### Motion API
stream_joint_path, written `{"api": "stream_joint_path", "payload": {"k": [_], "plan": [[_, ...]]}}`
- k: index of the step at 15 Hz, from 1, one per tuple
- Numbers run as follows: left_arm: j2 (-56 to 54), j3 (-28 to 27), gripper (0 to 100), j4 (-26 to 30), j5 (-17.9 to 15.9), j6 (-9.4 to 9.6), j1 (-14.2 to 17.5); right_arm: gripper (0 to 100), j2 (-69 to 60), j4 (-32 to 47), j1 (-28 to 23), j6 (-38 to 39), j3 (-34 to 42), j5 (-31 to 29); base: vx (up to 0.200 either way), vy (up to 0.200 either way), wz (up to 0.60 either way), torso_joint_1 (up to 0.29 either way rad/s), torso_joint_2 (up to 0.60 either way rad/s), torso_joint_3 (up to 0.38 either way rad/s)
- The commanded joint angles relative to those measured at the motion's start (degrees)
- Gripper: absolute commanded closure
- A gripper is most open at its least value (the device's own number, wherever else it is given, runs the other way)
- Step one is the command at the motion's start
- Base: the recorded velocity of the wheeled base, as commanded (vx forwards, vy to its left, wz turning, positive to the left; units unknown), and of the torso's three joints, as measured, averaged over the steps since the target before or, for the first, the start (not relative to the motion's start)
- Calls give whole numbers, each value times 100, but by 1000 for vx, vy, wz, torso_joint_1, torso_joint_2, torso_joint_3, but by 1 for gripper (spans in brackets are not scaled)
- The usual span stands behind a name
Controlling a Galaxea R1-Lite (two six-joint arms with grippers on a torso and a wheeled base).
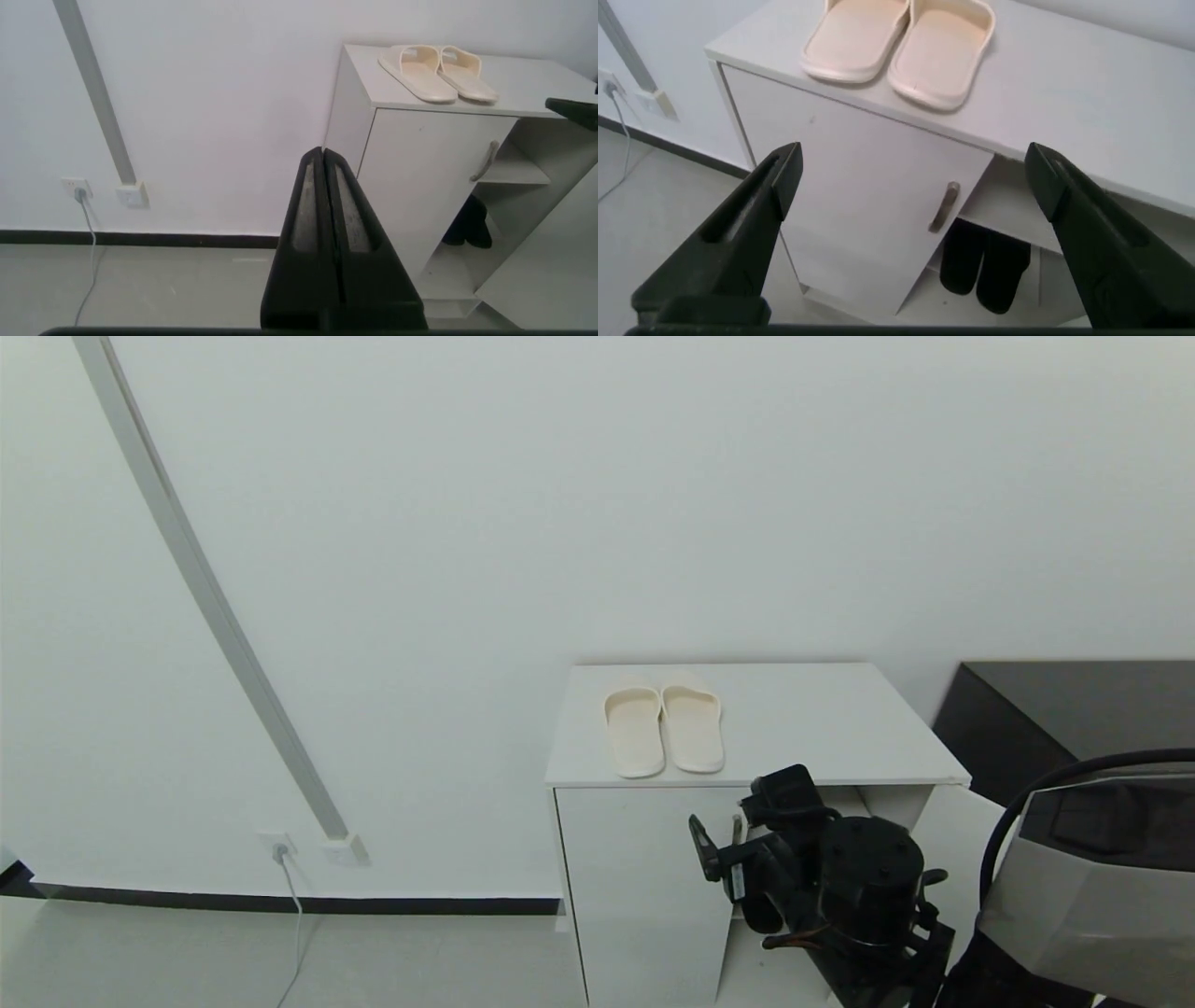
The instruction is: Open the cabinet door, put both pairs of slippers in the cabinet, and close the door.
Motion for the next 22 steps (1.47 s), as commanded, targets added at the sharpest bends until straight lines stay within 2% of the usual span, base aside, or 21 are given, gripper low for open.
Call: {"api": "stream_joint_path", "payload": {"k": [1, 3, 8, 9, 10, 15, 22], "plan": [[0, 1, 100, 0, 0, -4, 0, 0, 53, 309, 3, -83, -377, 54, 0, 0, 0, 0, 0, 0], [0, 1, 100, 0, 0, 5, 0, 0, -70, 1399, -102, 32, -1036, 54, 0, 0, 0, 0, 0, 0], [0, 1, 100, 0, 0, -4, 0, 0, -386, 4598, 135, 1456, -3049, -69, 0, 0, 0, 0, 0, 0], [0, 1, 100, 0, 0, -4, 0, 0, -281, 4985, 135, 1658, -3409, -175, 0, 0, 0, 0, 0, 0], [9, 1, 100, 0, 0, -4, 0, 0, -122, 5090, 135, 1789, -3664, -245, 0, 0, 0, 0, 0, 0], [9, 1, 100, 0, 0, -4, 0, 0, 71, 5073, 127, 1798, -3699, -395, 0, 0, 0, 0, 0, 0], [9, 1, 100, 0, 0, -4, 0, 0, 212, 5046, 127, 1816, -3673, -403, 200, 0, 0, 2, -2, 1]]}}
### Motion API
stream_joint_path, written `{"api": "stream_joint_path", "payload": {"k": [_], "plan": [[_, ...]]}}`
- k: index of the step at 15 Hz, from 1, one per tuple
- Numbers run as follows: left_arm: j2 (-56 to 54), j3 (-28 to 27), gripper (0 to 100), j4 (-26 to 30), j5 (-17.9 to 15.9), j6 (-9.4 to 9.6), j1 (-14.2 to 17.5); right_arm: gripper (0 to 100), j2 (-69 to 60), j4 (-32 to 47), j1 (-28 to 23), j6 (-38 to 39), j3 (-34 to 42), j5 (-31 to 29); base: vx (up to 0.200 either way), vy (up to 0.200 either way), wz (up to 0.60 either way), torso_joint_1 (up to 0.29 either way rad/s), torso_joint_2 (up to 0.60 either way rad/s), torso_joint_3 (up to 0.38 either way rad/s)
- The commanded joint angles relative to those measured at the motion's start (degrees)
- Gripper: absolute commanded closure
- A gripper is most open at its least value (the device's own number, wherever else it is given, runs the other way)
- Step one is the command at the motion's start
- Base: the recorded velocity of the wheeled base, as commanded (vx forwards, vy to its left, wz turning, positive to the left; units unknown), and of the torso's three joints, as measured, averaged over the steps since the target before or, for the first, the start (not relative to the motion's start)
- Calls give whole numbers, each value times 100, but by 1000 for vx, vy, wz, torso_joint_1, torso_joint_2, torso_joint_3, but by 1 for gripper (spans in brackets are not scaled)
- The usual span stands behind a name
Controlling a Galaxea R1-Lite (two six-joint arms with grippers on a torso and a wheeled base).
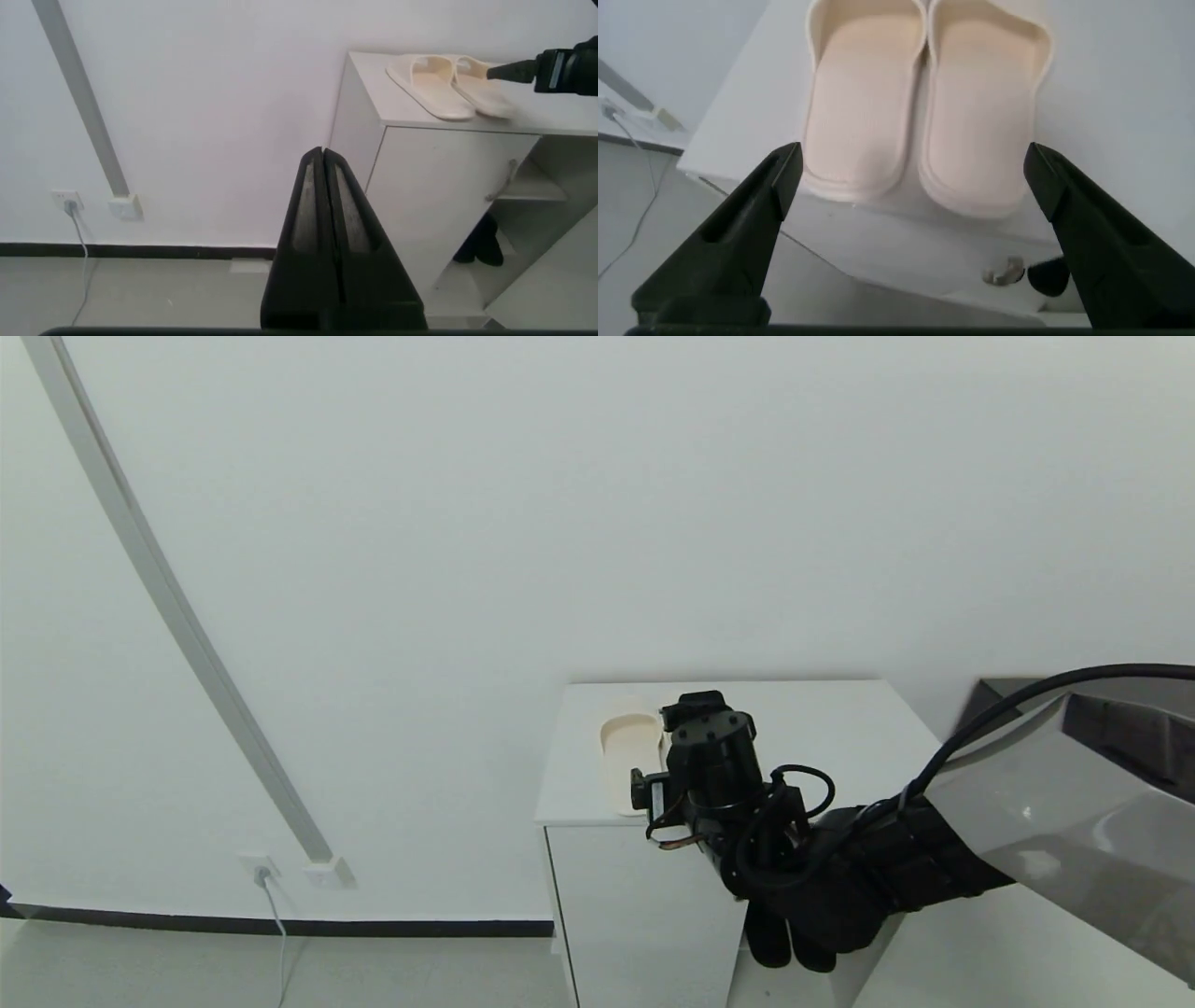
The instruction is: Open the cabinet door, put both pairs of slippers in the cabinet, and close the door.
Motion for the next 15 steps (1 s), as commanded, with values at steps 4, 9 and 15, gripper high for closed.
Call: {"api": "stream_joint_path", "payload": {"k": [4, 9, 15], "plan": [[9, 1, 100, -2, 0, -10, 0, 0, 257, -290, -48, 1, 136, 1, 200, 0, 0, 4, 5, 2], [9, 1, 100, -2, 0, -19, 0, 0, 837, -782, -153, -43, -14, 72, 40, 0, 0, 0, 0, 1], [9, 1, 100, -2, 0, -19, 0, 0, 1531, -290, -338, -201, -1350, 89, 0, 0, 0, 0, 0, 0]]}}
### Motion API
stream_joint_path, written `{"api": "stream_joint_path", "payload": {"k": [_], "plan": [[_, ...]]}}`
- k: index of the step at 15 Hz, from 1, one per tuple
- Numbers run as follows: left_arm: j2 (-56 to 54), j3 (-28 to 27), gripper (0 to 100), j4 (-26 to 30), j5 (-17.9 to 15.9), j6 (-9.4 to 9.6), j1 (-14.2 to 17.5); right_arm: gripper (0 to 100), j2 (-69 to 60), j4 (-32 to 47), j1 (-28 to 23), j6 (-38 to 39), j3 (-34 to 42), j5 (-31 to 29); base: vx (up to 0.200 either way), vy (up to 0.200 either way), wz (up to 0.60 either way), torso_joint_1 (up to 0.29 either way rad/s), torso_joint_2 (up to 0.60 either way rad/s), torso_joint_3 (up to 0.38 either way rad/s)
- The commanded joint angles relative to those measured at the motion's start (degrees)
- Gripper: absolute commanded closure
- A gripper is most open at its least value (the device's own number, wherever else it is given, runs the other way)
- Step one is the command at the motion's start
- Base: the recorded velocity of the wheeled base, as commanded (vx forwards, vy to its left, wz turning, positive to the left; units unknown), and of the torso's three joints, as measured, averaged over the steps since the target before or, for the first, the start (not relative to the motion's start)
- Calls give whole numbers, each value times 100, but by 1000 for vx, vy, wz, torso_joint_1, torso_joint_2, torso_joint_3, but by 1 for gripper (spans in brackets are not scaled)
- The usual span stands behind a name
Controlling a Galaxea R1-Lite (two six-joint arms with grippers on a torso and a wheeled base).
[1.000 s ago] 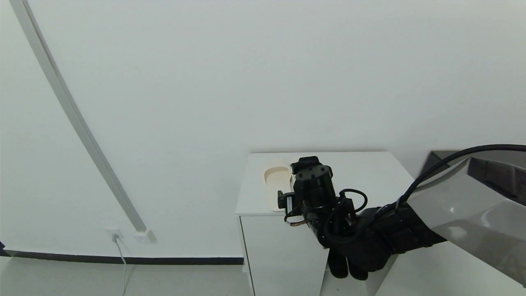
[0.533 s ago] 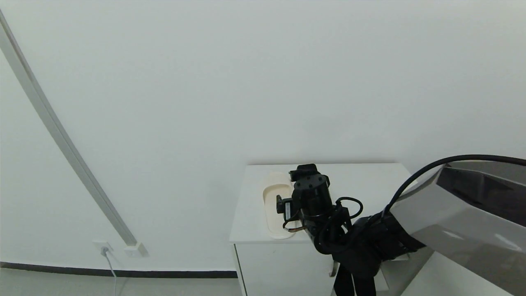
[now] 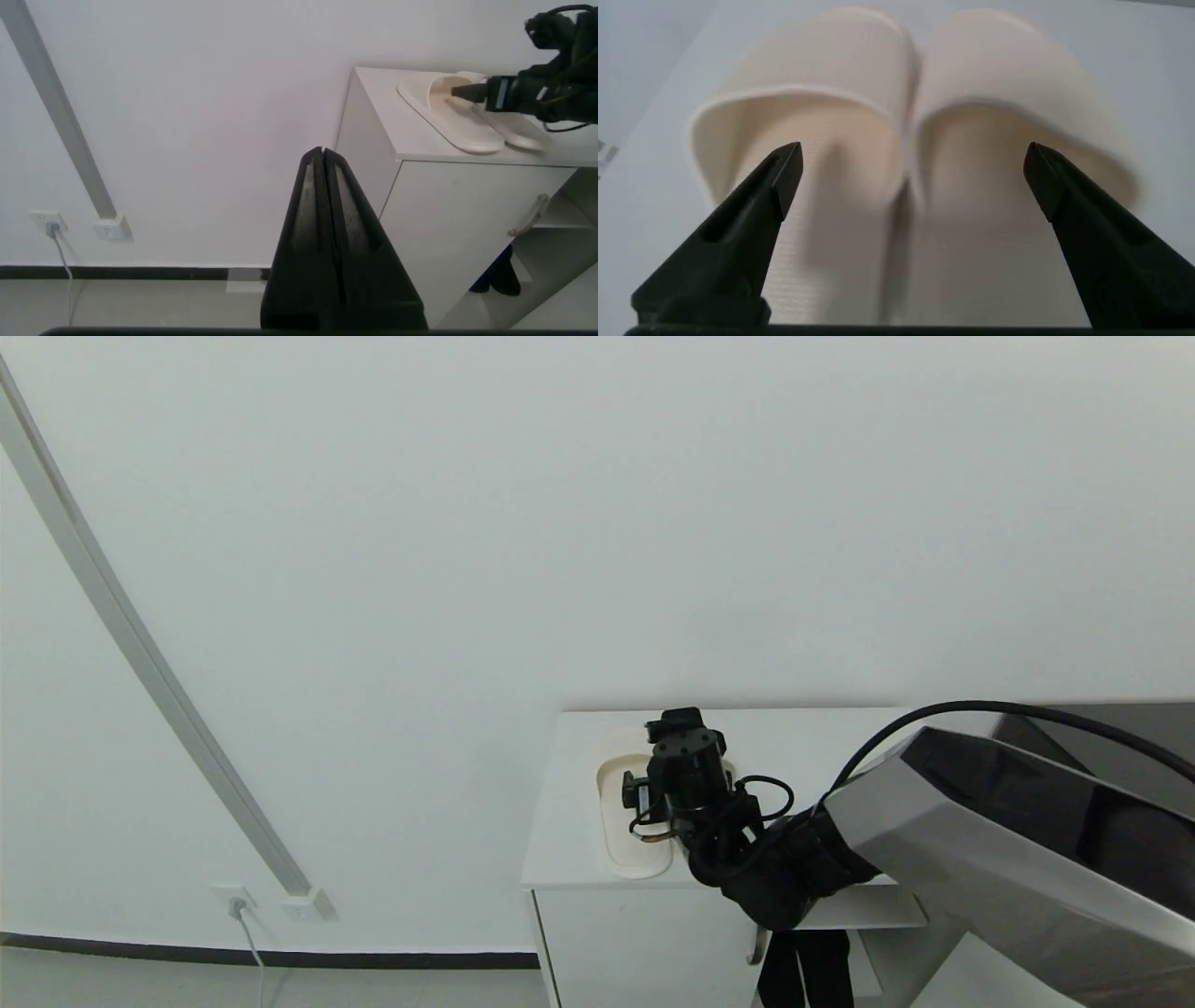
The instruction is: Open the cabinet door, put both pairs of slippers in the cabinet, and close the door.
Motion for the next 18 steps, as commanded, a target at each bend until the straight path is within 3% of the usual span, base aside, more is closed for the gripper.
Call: {"api": "stream_joint_path", "payload": {"k": [1, 7, 8, 14, 18], "plan": [[9, 1, 100, 0, 0, -3, 0, 0, 444, 70, -98, 0, -501, 6, 0, 0, 0, 0, 0, 0], [0, 1, 100, 0, 0, -3, 0, 0, 796, 377, -221, -9, -1327, 121, 0, 0, 0, 0, 0, 0], [0, 1, 100, 0, 0, -3, 0, 100, 796, 386, -221, -9, -1371, 121, 0, 0, 0, 0, 0, 0], [9, 1, 100, 0, 0, -12, 0, 100, 787, 386, -221, -9, -1344, 121, 0, 0, 0, 0, 0, 0], [0, 1, 100, 0, 9, -12, 0, 100, -66, 237, -204, 0, -536, 244, 0, 0, 0, 0, 0, 0]]}}
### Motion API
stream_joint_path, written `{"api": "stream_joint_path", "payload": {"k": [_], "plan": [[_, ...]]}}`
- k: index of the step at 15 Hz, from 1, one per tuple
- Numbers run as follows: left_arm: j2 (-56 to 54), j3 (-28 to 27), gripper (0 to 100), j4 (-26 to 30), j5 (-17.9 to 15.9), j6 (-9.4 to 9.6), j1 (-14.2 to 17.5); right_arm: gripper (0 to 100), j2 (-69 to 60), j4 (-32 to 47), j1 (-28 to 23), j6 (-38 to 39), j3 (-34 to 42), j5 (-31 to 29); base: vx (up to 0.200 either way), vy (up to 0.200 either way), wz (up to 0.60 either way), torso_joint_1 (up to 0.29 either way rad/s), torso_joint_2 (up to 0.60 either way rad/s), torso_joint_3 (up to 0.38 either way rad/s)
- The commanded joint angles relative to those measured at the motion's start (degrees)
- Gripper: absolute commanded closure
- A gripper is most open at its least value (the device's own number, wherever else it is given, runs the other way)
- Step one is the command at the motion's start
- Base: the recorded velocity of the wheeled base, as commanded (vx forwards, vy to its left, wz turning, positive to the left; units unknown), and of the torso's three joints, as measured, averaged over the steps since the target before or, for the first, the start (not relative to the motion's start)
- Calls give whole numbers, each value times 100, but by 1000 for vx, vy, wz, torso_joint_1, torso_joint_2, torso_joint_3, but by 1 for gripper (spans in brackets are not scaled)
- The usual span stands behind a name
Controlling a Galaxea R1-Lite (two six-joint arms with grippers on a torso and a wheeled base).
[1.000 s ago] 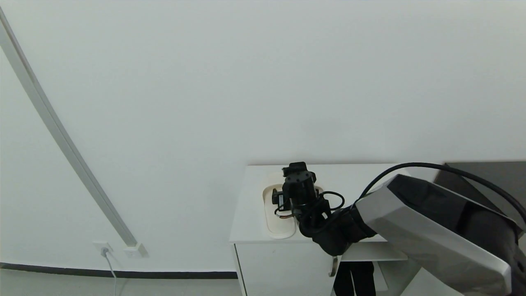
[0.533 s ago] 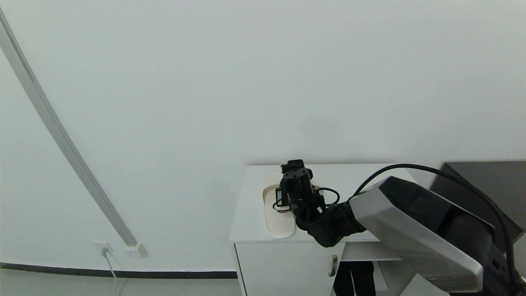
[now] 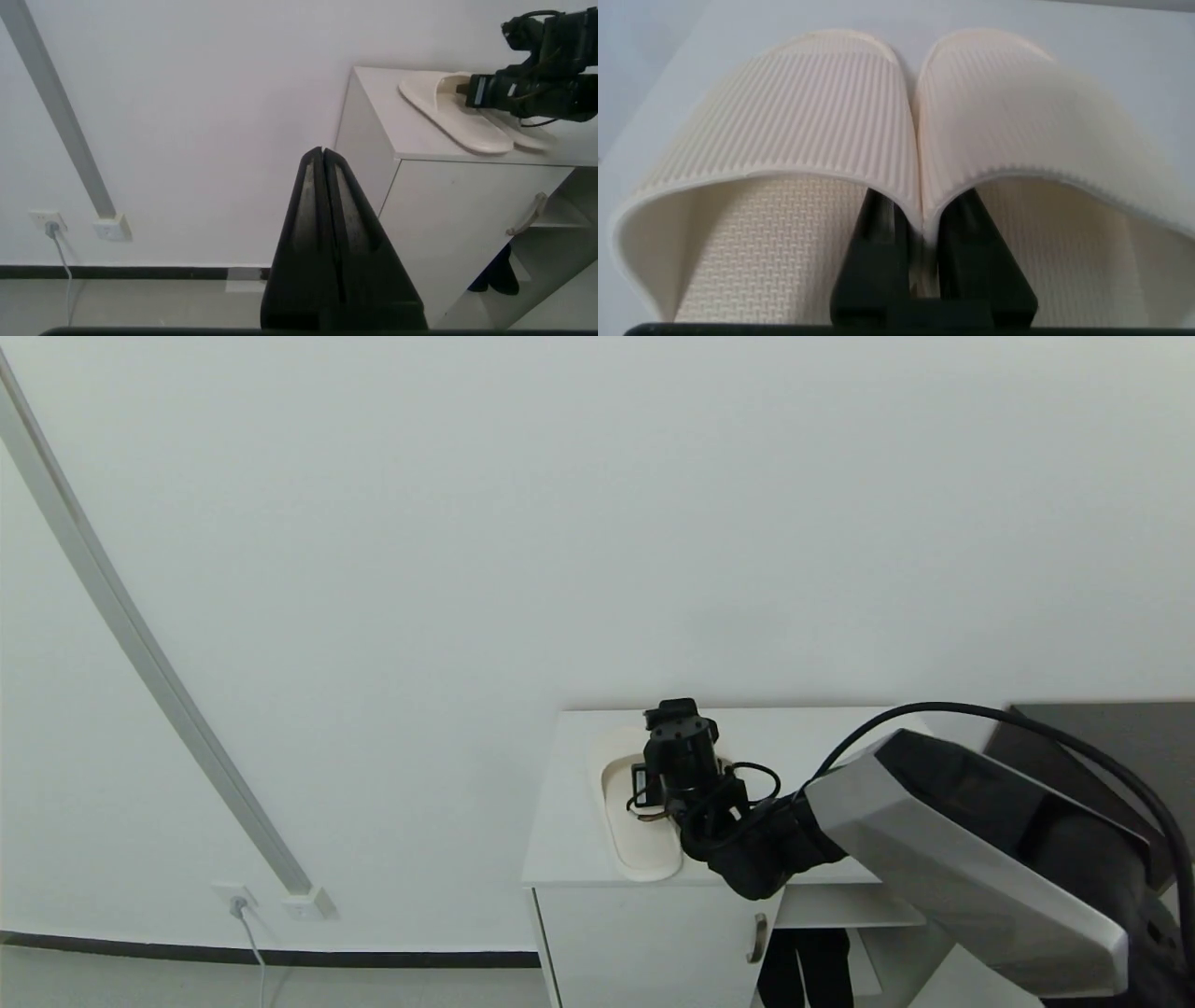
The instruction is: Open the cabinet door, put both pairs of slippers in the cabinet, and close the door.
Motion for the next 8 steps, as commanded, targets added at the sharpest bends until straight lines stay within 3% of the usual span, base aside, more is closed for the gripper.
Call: {"api": "stream_joint_path", "payload": {"k": [1, 8], "plan": [[0, 1, 100, 0, 6, -4, 0, 100, -943, -237, 22, -25, 847, 239, 0, 0, 0, 0, 0, 0], [0, 1, 100, 0, 6, 5, 0, 100, -3685, -1257, 4, -570, 4302, 1733, 0, 0, 0, 0, 0, 0]]}}
